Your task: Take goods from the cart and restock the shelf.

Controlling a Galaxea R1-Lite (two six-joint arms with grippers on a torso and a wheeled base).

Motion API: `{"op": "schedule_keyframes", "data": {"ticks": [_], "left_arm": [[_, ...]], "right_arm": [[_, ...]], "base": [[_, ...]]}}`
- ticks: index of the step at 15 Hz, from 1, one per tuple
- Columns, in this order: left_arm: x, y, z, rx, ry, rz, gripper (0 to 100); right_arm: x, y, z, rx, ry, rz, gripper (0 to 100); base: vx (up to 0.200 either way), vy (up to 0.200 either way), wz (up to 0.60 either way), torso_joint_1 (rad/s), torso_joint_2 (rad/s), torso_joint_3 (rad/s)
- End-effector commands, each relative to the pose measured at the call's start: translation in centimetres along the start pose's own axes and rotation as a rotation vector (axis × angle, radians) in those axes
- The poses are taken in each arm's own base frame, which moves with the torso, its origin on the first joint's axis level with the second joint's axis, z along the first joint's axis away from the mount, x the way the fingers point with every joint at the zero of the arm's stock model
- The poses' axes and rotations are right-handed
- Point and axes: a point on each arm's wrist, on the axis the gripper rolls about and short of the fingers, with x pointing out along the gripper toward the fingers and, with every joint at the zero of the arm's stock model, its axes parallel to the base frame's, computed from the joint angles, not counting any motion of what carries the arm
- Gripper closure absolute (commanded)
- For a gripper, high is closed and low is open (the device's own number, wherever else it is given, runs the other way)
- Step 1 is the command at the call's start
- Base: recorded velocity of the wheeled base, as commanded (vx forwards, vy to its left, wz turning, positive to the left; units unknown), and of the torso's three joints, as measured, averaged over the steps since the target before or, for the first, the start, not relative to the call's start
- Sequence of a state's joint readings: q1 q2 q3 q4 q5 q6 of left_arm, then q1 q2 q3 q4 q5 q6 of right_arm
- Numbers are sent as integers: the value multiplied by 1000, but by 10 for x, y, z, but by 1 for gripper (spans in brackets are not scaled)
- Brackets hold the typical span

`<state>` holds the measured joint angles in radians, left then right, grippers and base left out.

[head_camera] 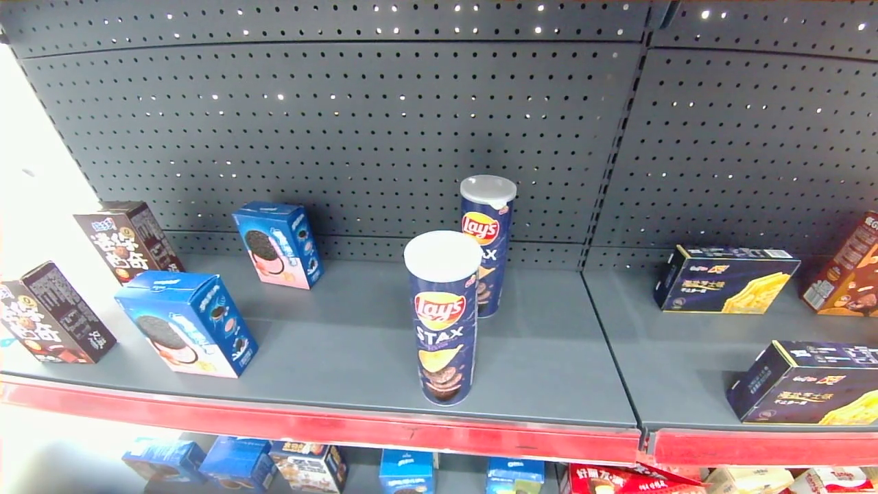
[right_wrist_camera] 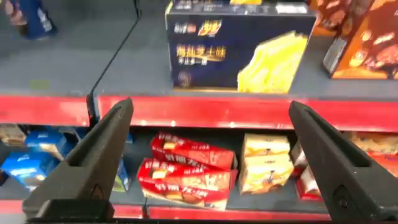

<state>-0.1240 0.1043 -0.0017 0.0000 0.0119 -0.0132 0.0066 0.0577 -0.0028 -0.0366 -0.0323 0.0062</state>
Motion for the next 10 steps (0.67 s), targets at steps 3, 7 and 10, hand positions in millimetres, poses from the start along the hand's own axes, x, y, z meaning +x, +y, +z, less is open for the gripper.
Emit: {"op": "schedule_keyframes", "data": {"ticks": [3,7,10], "left_arm": [[0,0,0,-1,2,0,0],[0,0,0,-1,2,0,0],[0,0,0,-1,2,0,0]], "right_arm": [[-4,0,-6,-4,-11,6,0],[-4,0,-6,-3,-12,6,0],[-4,0,-6,-4,-11,6,0]], "base": [[0,0,0,0,0,0],[0,0,0,0,0,0],[0,0,0,0,0,0]]}}
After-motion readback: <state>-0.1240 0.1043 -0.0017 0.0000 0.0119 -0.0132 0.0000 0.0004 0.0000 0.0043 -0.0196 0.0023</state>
